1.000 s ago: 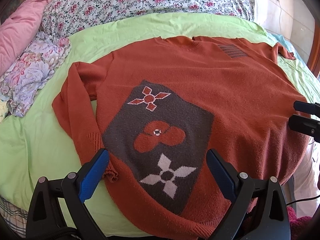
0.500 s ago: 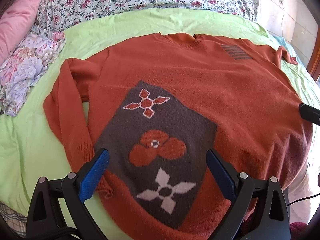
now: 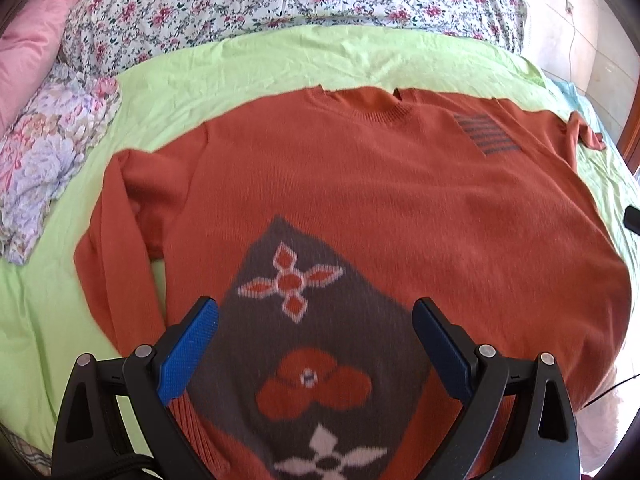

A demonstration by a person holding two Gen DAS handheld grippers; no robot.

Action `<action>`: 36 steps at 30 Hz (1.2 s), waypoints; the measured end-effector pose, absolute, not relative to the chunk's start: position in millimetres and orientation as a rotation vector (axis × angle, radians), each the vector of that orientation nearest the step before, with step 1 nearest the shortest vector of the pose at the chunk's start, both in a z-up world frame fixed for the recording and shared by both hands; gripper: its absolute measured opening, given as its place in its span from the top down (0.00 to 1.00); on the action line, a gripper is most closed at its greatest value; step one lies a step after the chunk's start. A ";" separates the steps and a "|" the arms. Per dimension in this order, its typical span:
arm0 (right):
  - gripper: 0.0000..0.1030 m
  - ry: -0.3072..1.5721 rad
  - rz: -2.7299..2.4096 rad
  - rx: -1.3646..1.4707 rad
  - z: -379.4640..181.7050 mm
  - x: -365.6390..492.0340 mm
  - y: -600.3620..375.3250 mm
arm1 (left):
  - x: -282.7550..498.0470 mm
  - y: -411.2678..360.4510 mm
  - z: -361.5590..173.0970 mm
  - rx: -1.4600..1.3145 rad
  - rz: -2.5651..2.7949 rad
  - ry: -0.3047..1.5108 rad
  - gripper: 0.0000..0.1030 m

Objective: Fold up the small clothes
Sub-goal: 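Grasp the sweater cuff with the right gripper and lift it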

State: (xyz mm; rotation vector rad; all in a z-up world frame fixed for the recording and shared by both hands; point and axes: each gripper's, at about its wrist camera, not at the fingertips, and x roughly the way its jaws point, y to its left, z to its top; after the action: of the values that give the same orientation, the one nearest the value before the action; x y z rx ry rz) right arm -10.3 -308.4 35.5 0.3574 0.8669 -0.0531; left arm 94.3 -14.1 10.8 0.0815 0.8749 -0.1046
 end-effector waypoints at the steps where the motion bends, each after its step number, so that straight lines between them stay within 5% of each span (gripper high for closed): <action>1: 0.00 0.853 -0.083 0.362 39.5 -8.4 -325.4 | 100.6 -14.3 14.1 0.082 -0.103 0.867 0.05; 7: 0.06 0.770 -0.247 0.416 57.2 2.0 -430.0 | 130.2 -22.5 23.8 0.097 -0.094 0.851 0.05; 12: 0.38 0.690 -0.402 0.568 57.0 21.6 -538.7 | 155.2 -30.3 23.5 0.094 -0.091 0.869 0.05; 23: 0.64 0.677 -0.634 0.786 18.4 77.4 -672.3 | 196.9 -40.5 4.9 0.098 -0.072 0.947 0.05; 26: 0.90 0.658 -0.632 0.793 15.7 74.9 -679.8 | 199.1 -38.2 1.3 0.094 -0.076 0.952 0.05; 36: 0.93 0.557 -0.156 0.602 107.2 106.8 -519.7 | 182.7 -30.6 -10.9 0.045 -0.122 0.983 0.05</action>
State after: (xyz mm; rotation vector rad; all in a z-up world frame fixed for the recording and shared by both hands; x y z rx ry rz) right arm 106.8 -519.7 107.2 0.6024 0.5570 -0.1556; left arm 182.7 -30.6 -10.9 0.0453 0.9825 -0.1217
